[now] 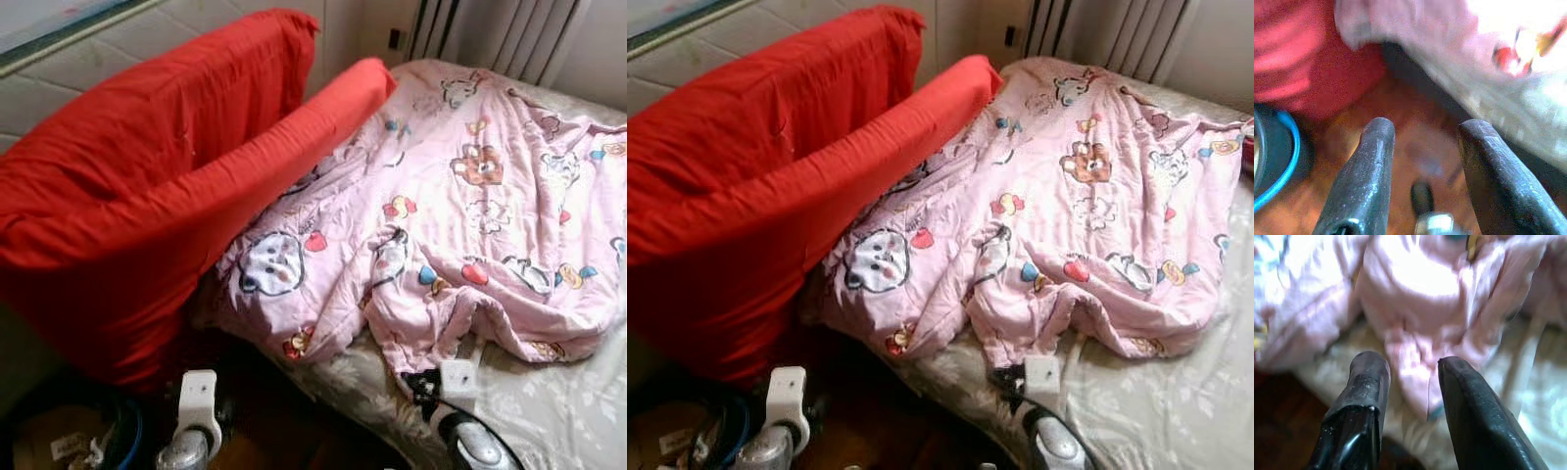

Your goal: Clean up the room

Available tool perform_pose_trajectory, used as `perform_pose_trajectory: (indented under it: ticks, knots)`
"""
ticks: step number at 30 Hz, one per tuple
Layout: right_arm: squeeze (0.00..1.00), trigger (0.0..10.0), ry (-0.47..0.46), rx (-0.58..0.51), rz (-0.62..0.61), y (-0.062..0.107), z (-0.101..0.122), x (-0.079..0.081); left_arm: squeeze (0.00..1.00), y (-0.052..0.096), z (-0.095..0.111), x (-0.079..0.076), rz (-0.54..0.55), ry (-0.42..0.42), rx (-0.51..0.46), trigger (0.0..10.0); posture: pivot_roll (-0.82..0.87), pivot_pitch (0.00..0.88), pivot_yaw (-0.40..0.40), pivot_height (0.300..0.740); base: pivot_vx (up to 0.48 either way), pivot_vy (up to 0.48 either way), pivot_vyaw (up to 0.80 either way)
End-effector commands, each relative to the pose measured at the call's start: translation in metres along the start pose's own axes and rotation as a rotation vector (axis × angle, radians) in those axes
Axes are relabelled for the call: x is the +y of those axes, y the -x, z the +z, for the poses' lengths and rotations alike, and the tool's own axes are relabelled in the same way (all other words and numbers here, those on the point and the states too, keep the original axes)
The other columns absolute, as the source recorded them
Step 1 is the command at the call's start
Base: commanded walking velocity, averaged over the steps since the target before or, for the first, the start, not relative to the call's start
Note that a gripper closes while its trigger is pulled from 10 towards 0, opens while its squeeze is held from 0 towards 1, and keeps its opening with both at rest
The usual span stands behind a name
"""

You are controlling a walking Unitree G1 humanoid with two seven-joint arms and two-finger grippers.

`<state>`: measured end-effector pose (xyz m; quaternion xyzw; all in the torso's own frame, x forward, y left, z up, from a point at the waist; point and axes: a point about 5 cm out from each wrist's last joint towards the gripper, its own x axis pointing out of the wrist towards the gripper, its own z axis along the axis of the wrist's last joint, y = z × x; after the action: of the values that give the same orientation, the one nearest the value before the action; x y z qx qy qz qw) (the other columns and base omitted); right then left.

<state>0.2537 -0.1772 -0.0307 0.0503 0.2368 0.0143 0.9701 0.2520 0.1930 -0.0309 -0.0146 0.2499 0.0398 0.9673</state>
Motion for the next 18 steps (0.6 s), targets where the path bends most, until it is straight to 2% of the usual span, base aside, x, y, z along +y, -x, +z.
perform_pose_trajectory:
  ticks: [1,5,11,18]
  knots:
    - [0.0,10.0,0.001,-0.079,0.007,-0.006,0.017,0.002,0.0,-0.001,0.007,0.001,0.007,0.016,-0.053,10.0,-0.01,0.202,-0.01,0.74,0.0,0.0,0.0]
    - [0.0,10.0,0.008,-0.164,0.03,-0.006,0.028,0.005,0.0,-0.001,0.025,0.002,0.02,0.041,-0.177,10.0,-0.01,0.206,-0.01,0.74,0.0,0.0,0.0]
    - [0.0,10.0,-0.012,-0.246,0.031,-0.004,0.035,0.005,0.0,0.003,0.027,-0.001,0.015,0.058,-0.237,10.0,-0.02,0.202,-0.01,0.74,0.0,0.0,0.0]
    - [0.0,10.0,0.006,-0.251,0.028,-0.003,0.035,0.004,0.0,0.002,0.034,-0.003,0.012,0.061,-0.265,10.0,-0.02,0.187,-0.011,0.74,0.0,0.0,0.0]
